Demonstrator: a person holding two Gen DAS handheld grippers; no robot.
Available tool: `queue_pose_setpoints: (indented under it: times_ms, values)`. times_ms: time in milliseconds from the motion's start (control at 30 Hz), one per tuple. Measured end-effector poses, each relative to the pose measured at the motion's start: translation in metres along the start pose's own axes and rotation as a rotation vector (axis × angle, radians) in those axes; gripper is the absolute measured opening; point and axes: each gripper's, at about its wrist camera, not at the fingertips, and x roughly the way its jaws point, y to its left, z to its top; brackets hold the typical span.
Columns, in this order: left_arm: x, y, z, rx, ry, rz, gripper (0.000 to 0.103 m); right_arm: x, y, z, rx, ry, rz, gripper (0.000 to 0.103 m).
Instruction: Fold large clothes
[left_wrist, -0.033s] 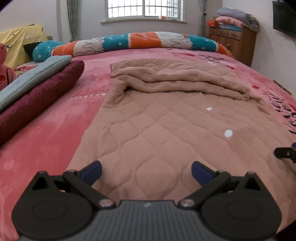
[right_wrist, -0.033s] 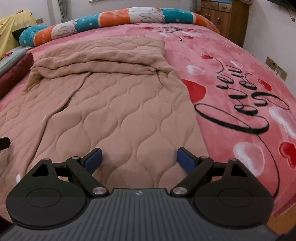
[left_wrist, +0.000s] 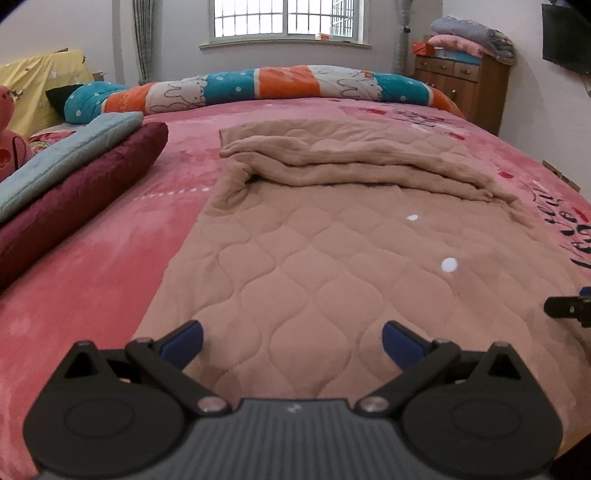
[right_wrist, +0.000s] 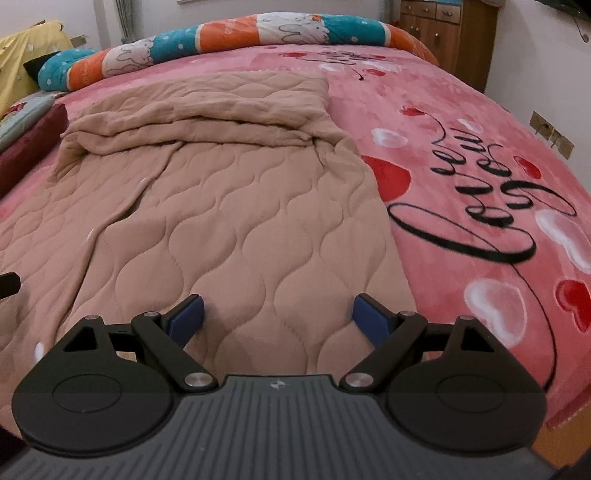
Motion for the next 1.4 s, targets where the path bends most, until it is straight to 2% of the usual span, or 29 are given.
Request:
queue_pose_setpoints:
  times_ms: [200, 367, 600, 767, 933, 1200, 1400]
  values:
    - [-0.022, 0.007, -0.002, -0.008, -0.04, -0.007, 0.102, -0.023, 0.012, -0.008, -0.002, 0.008, 0.024, 0.103]
    - [-0.037, 0.028, 0.002, -0.033, -0.081, 0.016, 0.103, -0.053, -0.009, -0.007, 0.095, -0.043, 0.061, 0.103]
    - [-0.042, 0.069, 0.002, -0.131, -0.086, 0.05, 0.102, -0.073, -0.044, -0.007, 0.189, -0.062, -0.024, 0.103]
    - [-0.034, 0.086, -0.004, -0.187, -0.05, 0.039, 0.102, -0.07, -0.069, -0.012, 0.318, 0.0, -0.005, 0.103]
    - [-0.021, 0.096, -0.013, -0.229, 0.012, -0.012, 0.102, -0.062, -0.074, -0.013, 0.352, 0.051, 0.042, 0.103]
    - [-0.006, 0.1, -0.02, -0.233, 0.069, -0.056, 0.1, -0.052, -0.087, -0.017, 0.461, 0.134, 0.086, 0.103]
    - [-0.004, 0.099, -0.022, -0.226, 0.074, -0.075, 0.097, -0.045, -0.082, -0.018, 0.458, 0.194, 0.098, 0.103]
